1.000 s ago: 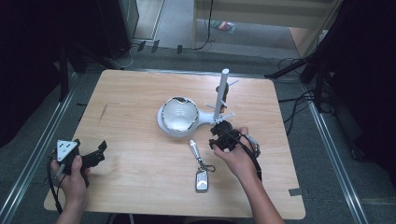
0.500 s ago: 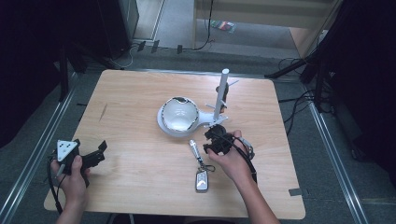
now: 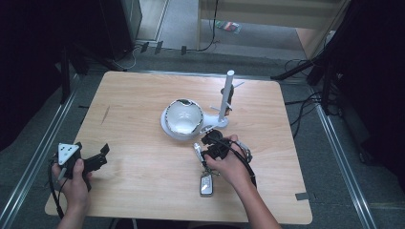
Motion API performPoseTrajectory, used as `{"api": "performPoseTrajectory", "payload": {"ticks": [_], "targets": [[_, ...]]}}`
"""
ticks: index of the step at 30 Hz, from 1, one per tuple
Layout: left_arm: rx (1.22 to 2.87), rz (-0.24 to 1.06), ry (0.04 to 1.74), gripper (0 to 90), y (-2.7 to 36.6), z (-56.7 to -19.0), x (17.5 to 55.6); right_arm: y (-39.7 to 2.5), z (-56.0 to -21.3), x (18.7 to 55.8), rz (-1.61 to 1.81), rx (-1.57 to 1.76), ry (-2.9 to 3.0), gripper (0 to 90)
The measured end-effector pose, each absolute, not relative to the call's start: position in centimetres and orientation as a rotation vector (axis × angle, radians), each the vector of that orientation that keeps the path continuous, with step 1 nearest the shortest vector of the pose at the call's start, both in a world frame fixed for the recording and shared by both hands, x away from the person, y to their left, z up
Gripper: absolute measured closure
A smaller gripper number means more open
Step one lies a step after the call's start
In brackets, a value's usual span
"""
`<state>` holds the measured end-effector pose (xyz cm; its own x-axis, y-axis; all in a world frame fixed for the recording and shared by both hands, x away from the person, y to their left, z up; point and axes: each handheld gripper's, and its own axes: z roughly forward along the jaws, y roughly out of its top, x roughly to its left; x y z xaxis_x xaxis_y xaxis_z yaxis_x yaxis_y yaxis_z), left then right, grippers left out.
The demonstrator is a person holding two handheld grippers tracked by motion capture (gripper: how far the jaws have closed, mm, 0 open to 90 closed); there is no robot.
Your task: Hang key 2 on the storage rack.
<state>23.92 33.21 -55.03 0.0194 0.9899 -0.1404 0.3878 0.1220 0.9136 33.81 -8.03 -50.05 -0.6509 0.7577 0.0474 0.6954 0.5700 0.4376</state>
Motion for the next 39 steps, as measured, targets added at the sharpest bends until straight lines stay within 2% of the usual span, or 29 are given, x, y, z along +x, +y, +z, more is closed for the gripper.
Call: {"api": "performPoseTrajectory", "payload": {"ticks": [13,19,28,35,36,39], "targets": [[1.407,0.857,1.517,0.1,33.2,-55.0,23.9,-7.4,-50.8,34.3,0.630,1.245,2.697,66.4],[1.408,0.856,1.516,0.1,33.2,-55.0,23.9,-7.2,-50.8,34.3,0.640,1.248,2.707,73.6],[1.409,0.857,1.517,0.1,33.2,-55.0,23.9,-6.5,-50.8,34.1,0.642,1.185,2.722,75.4],[1.411,0.855,1.518,0.1,33.2,-55.0,23.9,-5.7,-50.7,33.6,0.603,1.103,2.725,83.0],[1.410,0.855,1.518,0.1,33.2,-55.0,23.9,-5.7,-50.7,33.6,0.606,1.099,2.733,82.5],[1.407,0.854,1.518,0.1,33.2,-55.0,23.9,-5.6,-50.7,33.8,0.632,1.132,2.742,71.9]]}}
